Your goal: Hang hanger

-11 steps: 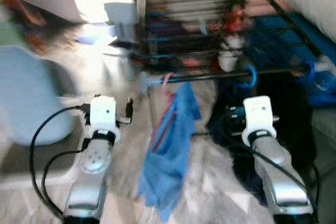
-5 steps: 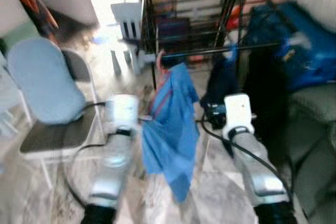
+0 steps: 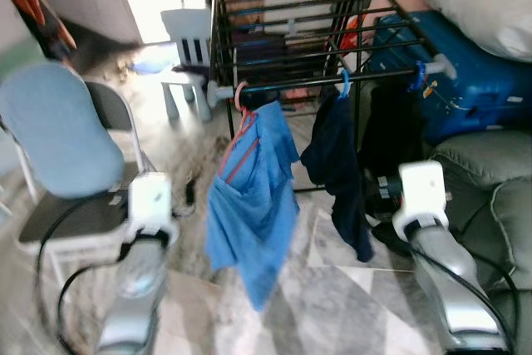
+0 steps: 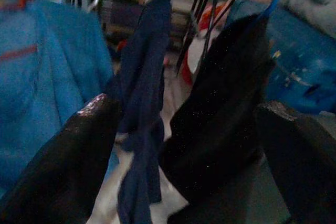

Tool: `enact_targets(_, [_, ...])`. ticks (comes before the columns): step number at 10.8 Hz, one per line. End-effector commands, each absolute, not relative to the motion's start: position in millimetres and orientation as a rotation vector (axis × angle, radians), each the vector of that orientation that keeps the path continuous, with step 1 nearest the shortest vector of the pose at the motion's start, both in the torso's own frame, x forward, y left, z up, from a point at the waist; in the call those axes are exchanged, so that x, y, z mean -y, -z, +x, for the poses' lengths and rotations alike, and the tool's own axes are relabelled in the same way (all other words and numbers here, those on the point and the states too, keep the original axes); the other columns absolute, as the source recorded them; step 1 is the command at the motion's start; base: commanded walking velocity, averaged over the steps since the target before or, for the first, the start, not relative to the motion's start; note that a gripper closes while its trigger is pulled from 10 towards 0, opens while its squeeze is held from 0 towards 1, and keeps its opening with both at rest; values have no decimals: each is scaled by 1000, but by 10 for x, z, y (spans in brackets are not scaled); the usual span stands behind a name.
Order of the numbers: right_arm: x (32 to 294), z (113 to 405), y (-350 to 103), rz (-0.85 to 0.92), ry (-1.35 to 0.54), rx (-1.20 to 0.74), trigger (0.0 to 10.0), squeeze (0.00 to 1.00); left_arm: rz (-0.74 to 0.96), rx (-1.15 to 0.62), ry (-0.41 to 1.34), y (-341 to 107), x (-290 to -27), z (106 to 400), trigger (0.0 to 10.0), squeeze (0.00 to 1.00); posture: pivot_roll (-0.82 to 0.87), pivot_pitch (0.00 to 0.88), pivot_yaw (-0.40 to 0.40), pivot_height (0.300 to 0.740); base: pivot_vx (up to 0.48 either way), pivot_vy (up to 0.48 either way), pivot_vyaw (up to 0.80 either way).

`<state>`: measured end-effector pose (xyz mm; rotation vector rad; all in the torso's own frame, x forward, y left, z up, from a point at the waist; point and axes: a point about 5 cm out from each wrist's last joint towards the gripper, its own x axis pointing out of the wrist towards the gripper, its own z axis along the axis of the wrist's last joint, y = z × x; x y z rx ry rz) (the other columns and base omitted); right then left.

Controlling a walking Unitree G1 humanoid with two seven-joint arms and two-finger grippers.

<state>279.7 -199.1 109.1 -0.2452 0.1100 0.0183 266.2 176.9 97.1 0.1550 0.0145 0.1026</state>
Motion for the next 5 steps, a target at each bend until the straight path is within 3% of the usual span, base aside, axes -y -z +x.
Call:
enact_targets(1, [1906,2857,-1102,-245,-66,-95,10000,0,175,8,-142,-1001,-1855,2672,10000,0,-119,0,26,740,0,0,0])
enact_targets(5, [1688,3142,-1061,-242,-133,-59,10000,0,186,39,-184,-982,-1922,2739,10000,0,-51,0,-3,740,0,0,0])
